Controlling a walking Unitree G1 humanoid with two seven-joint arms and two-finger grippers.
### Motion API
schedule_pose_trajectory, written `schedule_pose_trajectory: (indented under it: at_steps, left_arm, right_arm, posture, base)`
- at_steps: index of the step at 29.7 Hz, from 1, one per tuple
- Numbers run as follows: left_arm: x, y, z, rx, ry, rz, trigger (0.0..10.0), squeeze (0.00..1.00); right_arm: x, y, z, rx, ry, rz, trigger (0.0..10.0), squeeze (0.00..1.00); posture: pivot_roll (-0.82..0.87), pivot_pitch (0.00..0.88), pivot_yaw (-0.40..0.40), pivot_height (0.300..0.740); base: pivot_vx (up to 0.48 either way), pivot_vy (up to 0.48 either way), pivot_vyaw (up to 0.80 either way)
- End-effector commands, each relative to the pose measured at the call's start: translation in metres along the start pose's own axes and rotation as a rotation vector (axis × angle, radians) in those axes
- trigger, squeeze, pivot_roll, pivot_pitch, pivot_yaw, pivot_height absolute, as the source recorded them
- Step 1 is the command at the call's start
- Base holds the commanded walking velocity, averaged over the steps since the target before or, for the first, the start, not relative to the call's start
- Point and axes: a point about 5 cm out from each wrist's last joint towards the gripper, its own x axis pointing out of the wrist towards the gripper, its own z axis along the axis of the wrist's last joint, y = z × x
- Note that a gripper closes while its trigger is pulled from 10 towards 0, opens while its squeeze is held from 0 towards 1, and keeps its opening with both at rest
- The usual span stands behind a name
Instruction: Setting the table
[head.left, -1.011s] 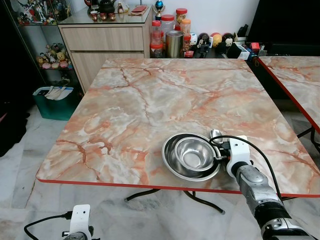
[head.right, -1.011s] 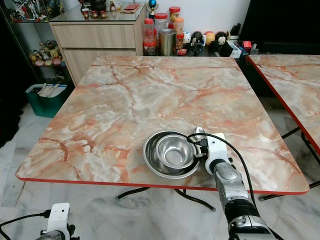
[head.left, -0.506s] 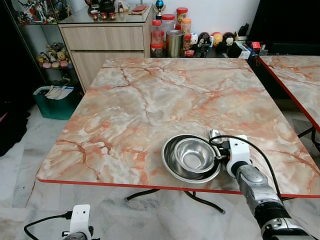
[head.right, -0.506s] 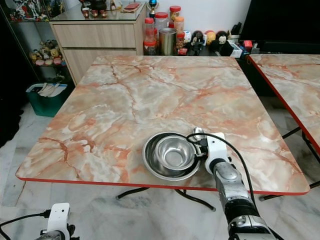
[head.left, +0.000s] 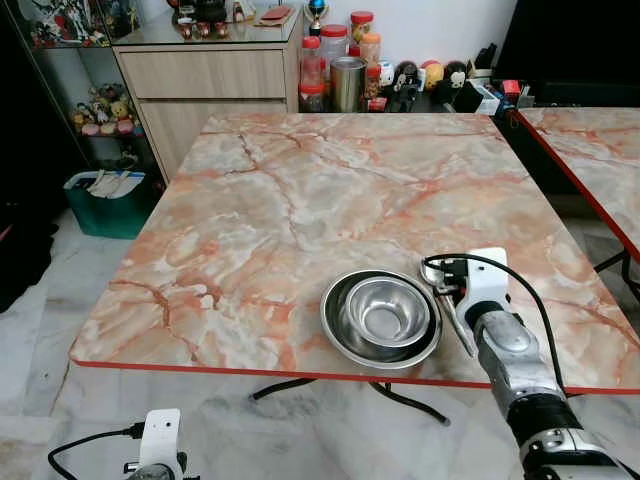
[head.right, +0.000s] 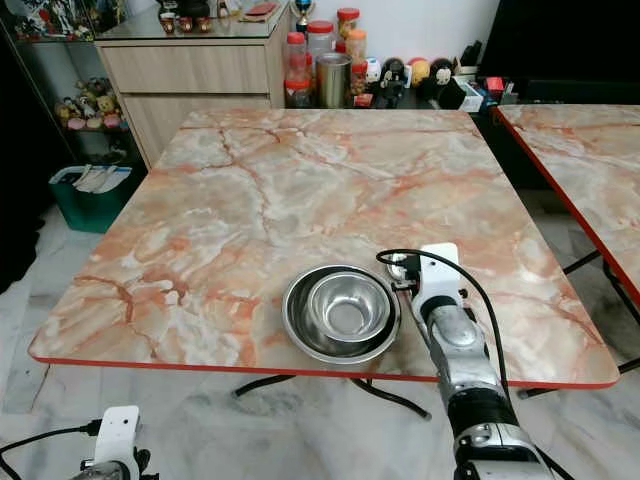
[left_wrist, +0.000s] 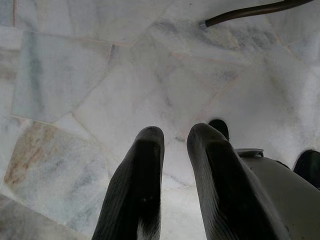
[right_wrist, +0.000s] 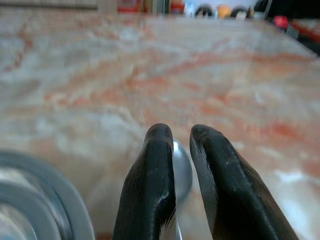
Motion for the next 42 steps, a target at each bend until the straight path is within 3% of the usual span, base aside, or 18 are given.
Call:
schedule_pose_trajectory:
  at_steps: [1,5,6,18,23,30,42]
  left_arm:
    - [0.0,0.002,0.0,0.024,-0.008,0.002,10.0,0.0]
    - [0.0,0.002,0.0,0.025,-0.009,0.003,10.0,0.0]
    - [0.0,0.002,-0.001,0.029,-0.008,0.003,10.0,0.0]
    - [-0.001,0.0,-0.003,0.075,0.003,-0.004,10.0,0.0]
    - [-0.001,0.0,-0.005,0.068,0.012,0.001,10.0,0.0]
    - [-0.001,-0.001,-0.007,0.057,0.016,-0.004,10.0,0.0]
    - [-0.001,-0.003,-0.009,0.052,0.017,-0.014,10.0,0.0]
  right_arm:
    - [0.001,-0.003,0.016,0.03,-0.106,-0.036,10.0,0.0]
    - [0.001,-0.002,0.027,0.045,-0.184,-0.058,10.0,0.0]
    - [0.001,0.001,0.035,-0.001,-0.231,-0.051,10.0,0.0]
    - [-0.001,0.014,0.086,-0.041,-0.485,-0.051,10.0,0.0]
    - [-0.004,0.023,0.107,-0.144,-0.595,-0.024,10.0,0.0]
    - [-0.008,0.024,0.113,-0.169,-0.639,-0.044,10.0,0.0]
    - [-0.007,0.031,0.111,-0.183,-0.618,-0.006,10.0,0.0]
  posture:
    - [0.05,0.0,0.018,0.74]
    - [0.04,0.0,0.019,0.74]
    - [0.04,0.0,0.018,0.74]
    - [0.03,0.0,0.003,0.74]
    - [0.03,0.0,-0.005,0.74]
    - [0.03,0.0,-0.012,0.74]
    - [0.02,0.0,-0.016,0.74]
  base:
    - [0.0,0.0,0.0]
    - [0.0,0.0,0.0]
    - [0.0,0.0,0.0]
    - [0.0,-0.111,0.0]
    - [0.0,-0.353,0.0]
    - [0.0,-0.35,0.0]
    - [0.0,-0.353,0.0]
